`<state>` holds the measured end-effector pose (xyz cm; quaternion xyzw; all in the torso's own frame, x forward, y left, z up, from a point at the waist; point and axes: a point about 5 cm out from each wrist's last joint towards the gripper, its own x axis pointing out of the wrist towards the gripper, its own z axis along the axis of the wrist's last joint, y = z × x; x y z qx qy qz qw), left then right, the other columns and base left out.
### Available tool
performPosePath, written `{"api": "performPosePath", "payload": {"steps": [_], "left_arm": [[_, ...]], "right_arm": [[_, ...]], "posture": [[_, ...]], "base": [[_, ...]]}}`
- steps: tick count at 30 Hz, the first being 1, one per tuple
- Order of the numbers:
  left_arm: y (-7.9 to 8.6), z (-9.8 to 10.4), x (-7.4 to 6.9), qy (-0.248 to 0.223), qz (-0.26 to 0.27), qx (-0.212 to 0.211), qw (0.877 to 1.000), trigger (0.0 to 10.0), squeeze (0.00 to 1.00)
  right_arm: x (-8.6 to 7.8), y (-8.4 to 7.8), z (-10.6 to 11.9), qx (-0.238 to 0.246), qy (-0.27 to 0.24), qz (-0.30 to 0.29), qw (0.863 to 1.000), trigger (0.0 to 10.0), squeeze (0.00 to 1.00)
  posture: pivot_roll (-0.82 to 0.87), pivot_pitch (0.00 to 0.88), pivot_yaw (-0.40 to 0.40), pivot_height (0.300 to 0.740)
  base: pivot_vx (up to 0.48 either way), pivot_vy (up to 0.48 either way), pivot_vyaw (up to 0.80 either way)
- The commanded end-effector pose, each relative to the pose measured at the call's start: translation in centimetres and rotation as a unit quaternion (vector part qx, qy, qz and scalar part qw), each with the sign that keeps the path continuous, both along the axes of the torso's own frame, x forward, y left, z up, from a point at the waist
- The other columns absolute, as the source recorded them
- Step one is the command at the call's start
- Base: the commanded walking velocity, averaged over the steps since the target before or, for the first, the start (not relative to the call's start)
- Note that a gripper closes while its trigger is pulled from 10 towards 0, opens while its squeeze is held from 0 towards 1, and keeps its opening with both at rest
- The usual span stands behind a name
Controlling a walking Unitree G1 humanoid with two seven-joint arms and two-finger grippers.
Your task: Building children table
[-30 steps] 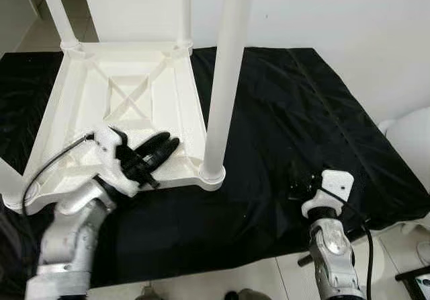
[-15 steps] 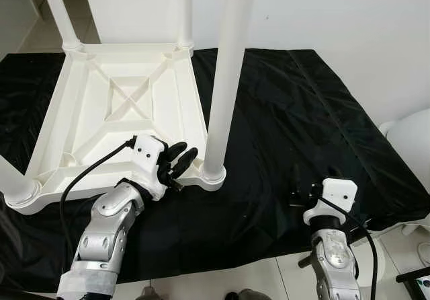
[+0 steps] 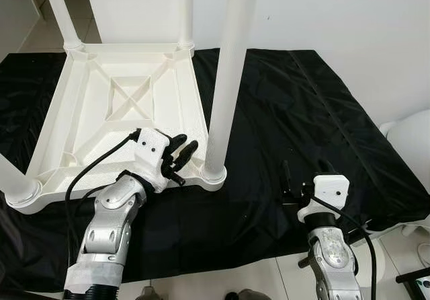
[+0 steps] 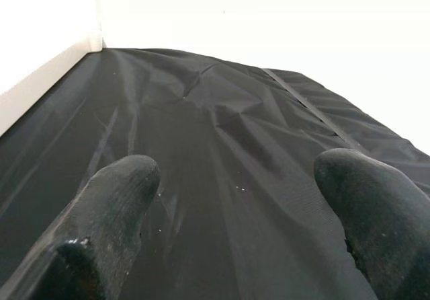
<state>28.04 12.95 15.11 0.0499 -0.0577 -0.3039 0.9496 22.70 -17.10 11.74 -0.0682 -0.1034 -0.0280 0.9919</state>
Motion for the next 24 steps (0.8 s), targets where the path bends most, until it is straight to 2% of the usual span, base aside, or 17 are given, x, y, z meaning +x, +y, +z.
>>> {"api": "performPosePath", "payload": {"steps": [1,5,11,19,24], "left_arm": [[1.4,0.3,0.3,-0.020,0.145,-0.014,0.989,10.0,0.00],[1.4,0.4,-0.3,-0.035,0.167,-0.020,0.985,10.0,0.00],[1.0,0.7,-0.2,-0.046,0.164,-0.022,0.985,10.0,0.00],[1.0,0.8,0.2,-0.050,0.163,-0.022,0.985,10.0,0.00],[0.7,0.7,0.0,-0.055,0.138,-0.012,0.989,10.0,0.00]], "right_arm": [[0.1,0.3,0.4,-0.005,-0.003,0.013,1.000,10.0,0.00],[0.3,0.8,0.5,-0.011,-0.001,0.043,0.999,10.0,0.00],[0.5,1.0,0.8,-0.031,0.003,0.062,0.998,10.0,0.00],[0.7,1.7,1.1,-0.010,-0.004,0.066,0.998,10.0,0.00],[0.4,1.6,0.9,-0.006,-0.002,0.051,0.999,10.0,0.00]], "posture": [[0.08,0.018,-0.048,0.740],[0.09,0.005,-0.038,0.740],[0.08,0.002,-0.032,0.740],[0.09,0.002,-0.045,0.740],[0.09,0.007,-0.048,0.740]], "base": [[0.000,0.000,0.79],[0.000,0.000,0.80],[0.000,0.000,0.79],[0.000,0.000,0.00],[0.000,0.000,0.00]]}}
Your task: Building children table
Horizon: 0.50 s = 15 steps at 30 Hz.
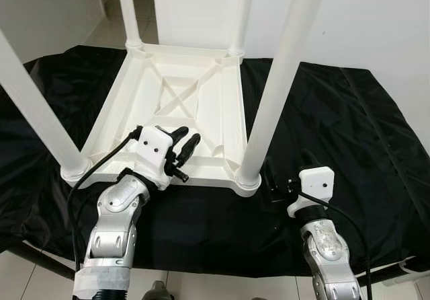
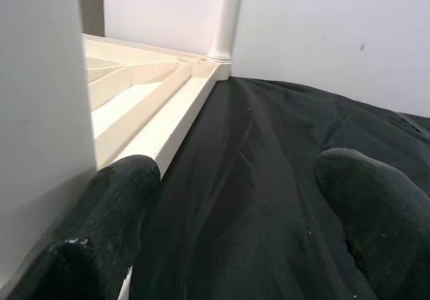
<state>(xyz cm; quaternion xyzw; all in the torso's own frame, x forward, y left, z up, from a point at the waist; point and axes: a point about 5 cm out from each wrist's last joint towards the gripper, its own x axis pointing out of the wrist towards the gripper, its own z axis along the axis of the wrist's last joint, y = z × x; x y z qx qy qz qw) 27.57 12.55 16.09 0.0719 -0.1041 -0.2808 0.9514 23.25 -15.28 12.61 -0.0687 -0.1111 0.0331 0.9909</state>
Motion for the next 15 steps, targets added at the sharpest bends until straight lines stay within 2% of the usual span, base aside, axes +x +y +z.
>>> {"api": "performPosePath", "payload": {"steps": [1,3,5,7,8,12,15], "left_arm": [[1.0,-0.3,0.4,-0.007,0.112,-0.019,0.993,10.0,0.00],[0.9,-0.3,0.3,-0.009,0.111,-0.016,0.994,10.0,0.00],[0.9,-0.4,0.1,-0.012,0.107,-0.010,0.994,10.0,0.00],[0.8,-0.5,0.0,-0.011,0.103,-0.009,0.995,10.0,0.00],[0.6,-0.7,-0.2,-0.011,0.096,-0.006,0.995,10.0,0.00],[0.4,-0.8,-0.4,-0.011,0.090,-0.007,0.996,10.0,0.00],[0.3,-1.0,-0.5,-0.006,0.089,-0.007,0.996,10.0,0.00]], "right_arm": [[-0.3,-0.6,0.0,0.001,0.002,-0.030,1.000,10.0,0.00],[-0.5,-0.9,-0.1,0.001,0.002,-0.044,0.999,10.0,0.00],[-1.3,-1.7,-0.4,0.015,0.004,-0.090,0.996,10.0,0.00],[-1.8,-1.8,-0.5,0.020,0.002,-0.105,0.994,10.0,0.00],[-2.6,-1.9,-0.9,0.027,0.005,-0.132,0.991,10.0,0.00],[-3.0,-1.8,-1.2,0.031,0.009,-0.146,0.989,10.0,0.00],[-3.2,-1.7,-1.5,0.033,0.015,-0.150,0.988,10.0,0.00]], "posture": [[0.09,0.007,-0.048,0.740],[0.09,0.007,-0.048,0.740],[0.09,0.009,-0.050,0.740],[0.09,0.011,-0.050,0.740],[0.08,0.012,-0.051,0.740],[0.08,0.013,-0.050,0.740],[0.07,0.014,-0.045,0.740]], "base": [[0.000,0.000,0.00],[0.000,0.000,0.00],[0.000,0.000,0.00],[0.000,0.000,0.00],[0.000,0.000,0.00],[0.000,0.000,0.00],[0.000,-0.445,0.00]]}}
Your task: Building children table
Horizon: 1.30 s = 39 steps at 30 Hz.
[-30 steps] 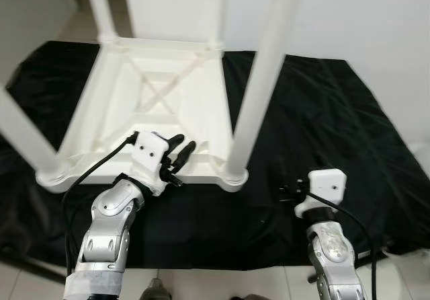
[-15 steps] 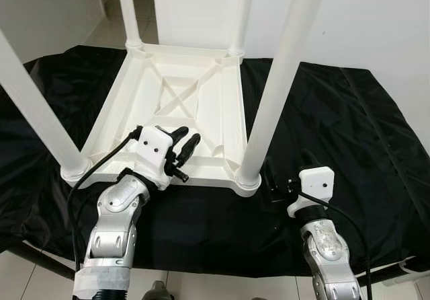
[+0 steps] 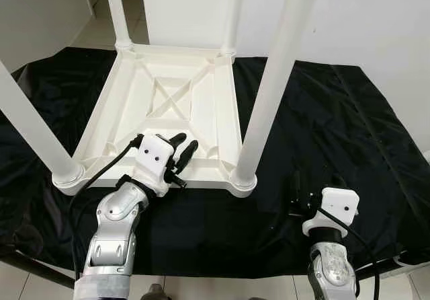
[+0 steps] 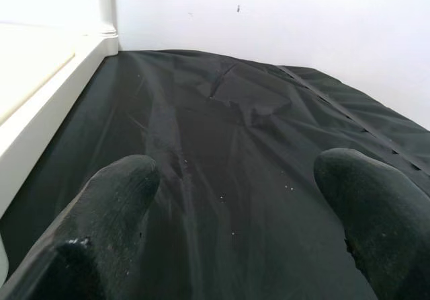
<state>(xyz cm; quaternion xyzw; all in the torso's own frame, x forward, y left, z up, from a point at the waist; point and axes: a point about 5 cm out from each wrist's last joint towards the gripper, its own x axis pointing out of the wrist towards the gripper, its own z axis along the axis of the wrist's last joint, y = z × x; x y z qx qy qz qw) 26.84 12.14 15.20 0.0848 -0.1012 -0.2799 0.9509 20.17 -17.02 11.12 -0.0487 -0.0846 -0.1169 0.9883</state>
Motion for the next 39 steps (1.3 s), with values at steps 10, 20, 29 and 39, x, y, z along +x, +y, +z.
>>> {"api": "performPosePath", "payload": {"steps": [10,20,29,39], "left_arm": [[0.51,-0.34,0.45,0.005,0.089,-0.028,0.996,10.0,0.00],[0.44,-0.72,0.19,0.010,0.094,-0.029,0.995,10.0,0.00],[0.68,-0.92,0.28,0.025,0.099,-0.040,0.994,10.0,0.00],[0.41,-0.81,0.02,0.007,0.089,-0.022,0.996,10.0,0.00]], "right_arm": [[0.14,-0.67,0.18,-0.013,-0.003,-0.007,1.000,10.0,0.00],[0.21,-0.64,0.27,-0.022,-0.002,0.017,1.000,10.0,0.00],[0.62,-0.65,0.39,-0.031,-0.003,0.036,0.999,10.0,0.00],[-0.11,-0.27,-0.04,-0.028,0.001,0.065,0.997,10.0,0.00]], "posture": [[0.07,0.012,-0.044,0.740],[0.07,0.008,-0.057,0.740],[0.08,0.001,-0.061,0.740],[0.07,0.000,-0.057,0.740]], "base": [[0.000,-0.144,0.00],[0.000,0.000,0.00],[0.000,0.052,0.00],[0.000,0.187,0.00]]}}
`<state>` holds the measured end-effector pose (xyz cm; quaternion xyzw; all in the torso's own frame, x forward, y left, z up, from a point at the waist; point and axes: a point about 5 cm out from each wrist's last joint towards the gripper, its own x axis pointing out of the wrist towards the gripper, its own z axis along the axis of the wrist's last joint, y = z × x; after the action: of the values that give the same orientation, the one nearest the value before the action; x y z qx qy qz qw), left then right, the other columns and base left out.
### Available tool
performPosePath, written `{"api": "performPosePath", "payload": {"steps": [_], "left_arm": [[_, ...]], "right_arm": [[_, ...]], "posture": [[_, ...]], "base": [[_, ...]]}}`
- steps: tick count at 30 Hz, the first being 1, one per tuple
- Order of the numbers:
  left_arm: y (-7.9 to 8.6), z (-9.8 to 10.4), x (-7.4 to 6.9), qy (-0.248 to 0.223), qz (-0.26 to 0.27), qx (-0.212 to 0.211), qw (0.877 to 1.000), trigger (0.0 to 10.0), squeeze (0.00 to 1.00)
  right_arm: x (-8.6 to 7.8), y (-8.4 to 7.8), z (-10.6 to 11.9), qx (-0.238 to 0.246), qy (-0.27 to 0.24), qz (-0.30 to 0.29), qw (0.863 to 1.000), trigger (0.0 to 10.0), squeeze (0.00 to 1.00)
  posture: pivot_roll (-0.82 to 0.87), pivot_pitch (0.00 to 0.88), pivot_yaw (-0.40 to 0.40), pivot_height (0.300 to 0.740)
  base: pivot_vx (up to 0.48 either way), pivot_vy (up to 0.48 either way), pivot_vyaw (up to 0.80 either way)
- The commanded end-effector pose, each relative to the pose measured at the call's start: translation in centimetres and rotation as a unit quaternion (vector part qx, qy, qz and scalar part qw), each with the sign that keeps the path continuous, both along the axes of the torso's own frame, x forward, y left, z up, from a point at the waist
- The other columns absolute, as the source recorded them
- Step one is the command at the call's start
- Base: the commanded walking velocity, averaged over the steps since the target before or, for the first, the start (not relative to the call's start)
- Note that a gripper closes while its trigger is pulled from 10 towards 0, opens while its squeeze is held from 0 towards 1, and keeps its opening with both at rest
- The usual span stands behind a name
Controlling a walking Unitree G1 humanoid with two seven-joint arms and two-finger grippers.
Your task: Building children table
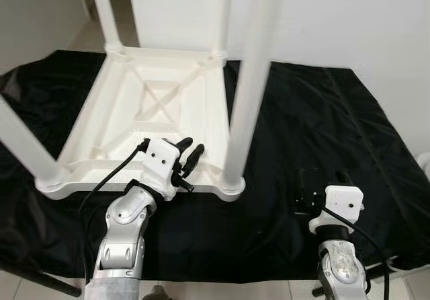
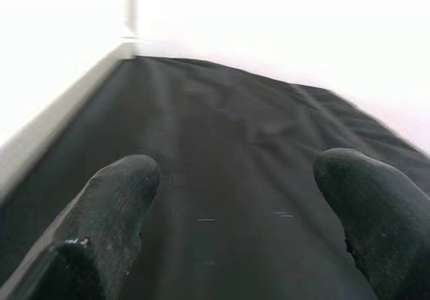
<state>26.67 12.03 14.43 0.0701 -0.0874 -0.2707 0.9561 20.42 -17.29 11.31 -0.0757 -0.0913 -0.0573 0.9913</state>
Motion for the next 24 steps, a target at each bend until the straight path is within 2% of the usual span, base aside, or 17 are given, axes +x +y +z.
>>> {"api": "performPosePath", "payload": {"steps": [1,2,7,8,16,17,18,20,21,24], "left_arm": [[0.5,0.0,0.2,-0.009,0.080,-0.009,0.997,10.0,0.00],[0.1,0.0,-0.1,-0.018,0.058,0.002,0.998,10.0,0.00],[-0.5,0.4,-0.5,-0.034,0.024,0.017,0.999,10.0,0.00],[-0.7,0.6,-0.6,-0.038,0.007,0.022,0.999,10.0,0.00],[-1.0,0.9,-0.8,-0.044,-0.019,0.032,0.998,10.0,0.00],[-1.2,0.9,-0.8,-0.045,-0.027,0.036,0.998,10.0,0.00],[-1.5,0.9,-1.0,-0.049,-0.036,0.042,0.997,10.0,0.00],[-1.5,0.9,-1.0,-0.049,-0.036,0.042,0.997,10.0,0.00],[-1.7,0.8,-1.1,-0.048,-0.037,0.045,0.997,10.0,0.00],[-1.7,0.7,-1.1,-0.050,-0.036,0.051,0.997,10.0,0.00]], "right_arm": [[-0.4,0.0,-0.2,0.004,0.002,0.008,1.000,10.0,0.00],[-1.1,-0.1,-0.3,0.002,0.006,0.031,0.999,10.0,0.00],[-1.9,-0.1,-0.3,-0.005,0.015,0.065,0.998,10.0,0.00],[-2.3,-0.3,-0.2,0.002,0.016,0.088,0.996,10.0,1.00],[-2.5,-0.1,0.1,-0.021,0.023,0.133,0.991,10.0,1.00],[-2.5,0.3,0.2,-0.029,0.027,0.156,0.987,10.0,0.18],[-2.2,0.8,0.5,-0.028,0.027,0.185,0.982,10.0,0.00],[-2.2,0.8,0.5,-0.028,0.027,0.185,0.982,10.0,0.00],[-1.8,1.3,0.8,-0.026,0.029,0.210,0.977,10.0,0.00],[-1.5,1.8,1.3,-0.023,0.024,0.235,0.971,10.0,0.00]], "posture": [[0.07,0.000,-0.057,0.740],[0.07,0.004,-0.051,0.740],[0.07,0.010,-0.045,0.740],[0.07,0.014,-0.038,0.740],[0.06,0.020,-0.029,0.740],[0.06,0.021,-0.028,0.740],[0.06,0.021,-0.027,0.740],[0.06,0.021,-0.027,0.740],[0.06,0.021,-0.025,0.740],[0.07,0.023,-0.029,0.740]], "base": [[0.000,0.000,0.00],[0.000,0.000,0.00],[0.000,0.000,0.00],[0.000,0.000,0.00],[0.000,0.000,0.00],[0.000,0.000,0.00],[0.000,0.000,0.00],[0.000,0.000,0.00],[0.000,0.000,0.00],[0.000,0.000,0.00]]}}
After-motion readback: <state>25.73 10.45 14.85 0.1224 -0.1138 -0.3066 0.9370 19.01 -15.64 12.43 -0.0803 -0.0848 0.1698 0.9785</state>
